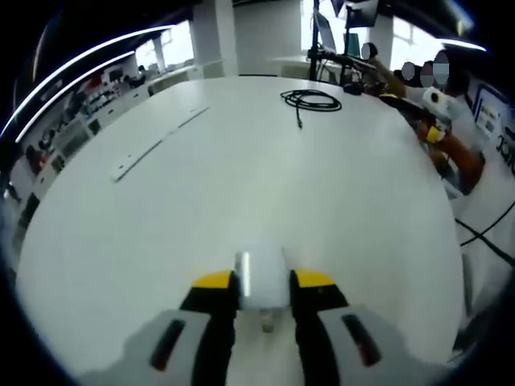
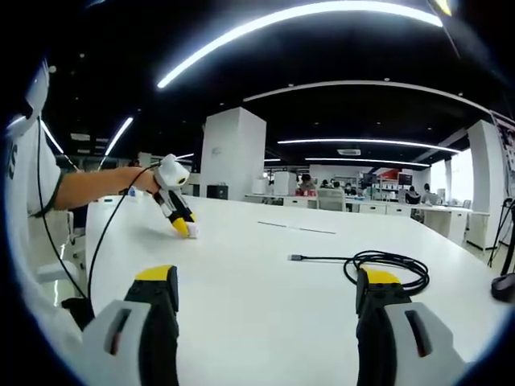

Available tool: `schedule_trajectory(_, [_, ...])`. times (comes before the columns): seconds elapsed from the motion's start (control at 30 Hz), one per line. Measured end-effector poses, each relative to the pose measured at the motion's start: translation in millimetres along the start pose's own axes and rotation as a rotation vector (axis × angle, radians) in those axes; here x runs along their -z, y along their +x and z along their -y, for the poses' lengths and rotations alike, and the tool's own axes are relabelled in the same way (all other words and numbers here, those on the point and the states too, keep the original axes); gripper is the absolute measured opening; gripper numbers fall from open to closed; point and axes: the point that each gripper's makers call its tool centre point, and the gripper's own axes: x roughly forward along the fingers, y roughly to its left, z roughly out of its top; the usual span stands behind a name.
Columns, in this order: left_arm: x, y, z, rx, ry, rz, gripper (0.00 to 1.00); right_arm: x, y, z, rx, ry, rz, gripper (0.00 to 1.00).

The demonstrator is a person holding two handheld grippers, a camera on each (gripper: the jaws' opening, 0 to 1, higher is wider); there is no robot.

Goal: Plug the desk Type‑C cable into the charger adapter.

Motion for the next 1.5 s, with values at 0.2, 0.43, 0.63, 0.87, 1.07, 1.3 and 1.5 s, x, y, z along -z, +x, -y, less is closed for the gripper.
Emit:
schedule_trajectory(0.2, [0.9,-1,0.4,0.004,0.005,-0.001,0.26,-1.9,1,-2,-0.006,-0.006,0.002,0.93])
schedule_trajectory(0.43, [1.7,-2,-1.3,0.005,0.008,-0.002,0.26,-2.3,1,-2,-0.007,-0.009,0.001,0.93])
schedule_trajectory(0.63, [2.5,-3,-2.3,0.005,0.014,-0.007,0.26,-4.3,-1,-2,-0.006,-0.010,0.008,0.93])
schedule_trajectory(0.87, [3.0,-4,-0.2,0.009,0.014,-0.002,0.26,-4.3,-1,-2,-0.007,-0.011,0.008,0.94])
schedule_trajectory(1.07, [2.4,-3,6.8,0.011,0.021,-0.009,0.26,-4.1,0,-3,-0.010,-0.007,0.004,0.96])
schedule_trajectory(1.3, [2.1,-3,13.6,0.015,0.026,-0.009,0.26,-4.3,-1,-3,-0.007,-0.004,0.004,0.97])
schedule_trajectory(1.5, [1.9,-3,19.4,0.018,0.027,-0.005,0.26,-3.3,-1,-3,-0.008,-0.002,0.000,0.97])
